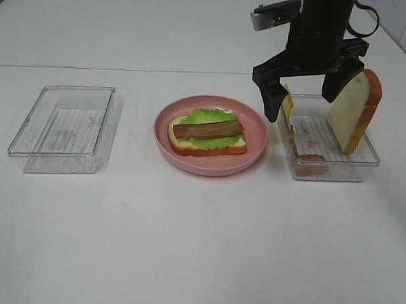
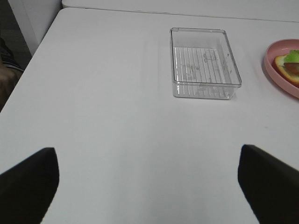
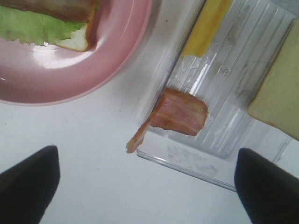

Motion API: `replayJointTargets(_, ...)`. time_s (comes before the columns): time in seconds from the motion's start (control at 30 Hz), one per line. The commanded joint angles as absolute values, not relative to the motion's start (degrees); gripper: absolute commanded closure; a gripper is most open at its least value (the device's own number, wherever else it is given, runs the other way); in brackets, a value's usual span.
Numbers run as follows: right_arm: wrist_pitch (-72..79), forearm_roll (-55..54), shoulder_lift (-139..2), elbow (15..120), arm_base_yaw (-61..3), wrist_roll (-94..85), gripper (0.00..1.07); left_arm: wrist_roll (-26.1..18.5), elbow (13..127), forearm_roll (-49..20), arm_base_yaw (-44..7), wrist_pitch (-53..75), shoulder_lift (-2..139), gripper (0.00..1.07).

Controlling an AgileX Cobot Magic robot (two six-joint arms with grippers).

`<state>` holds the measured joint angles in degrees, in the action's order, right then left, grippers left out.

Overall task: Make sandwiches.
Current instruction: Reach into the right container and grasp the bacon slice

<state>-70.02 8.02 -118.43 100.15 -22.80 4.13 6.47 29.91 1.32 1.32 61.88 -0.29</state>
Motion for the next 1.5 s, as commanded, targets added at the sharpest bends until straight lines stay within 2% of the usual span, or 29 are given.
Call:
replayJointTargets(0.03,-72.7,8.0,-119.5,99.8,-22.5,4.5,0.08,6.3,30.0,1.1,1.4,61.4,-0.3,0.1)
replayJointTargets(0.73,-68.4,10.6,-123.1,99.5,-21.9,16.0,0.08,6.3,30.0,1.1,1.4,61.4,-0.3,0.1)
replayJointTargets(1.0,-68.5,6.5,-124.0,99.5,-18.4,15.6,0.08,6.3,30.0,1.1,1.4,61.4,-0.3,0.1)
replayJointTargets(1.5,-66.6,6.4,-126.7,99.5,-18.5,14.2,0.09,6.3,30.0,1.1,1.4,61.4,-0.3,0.1)
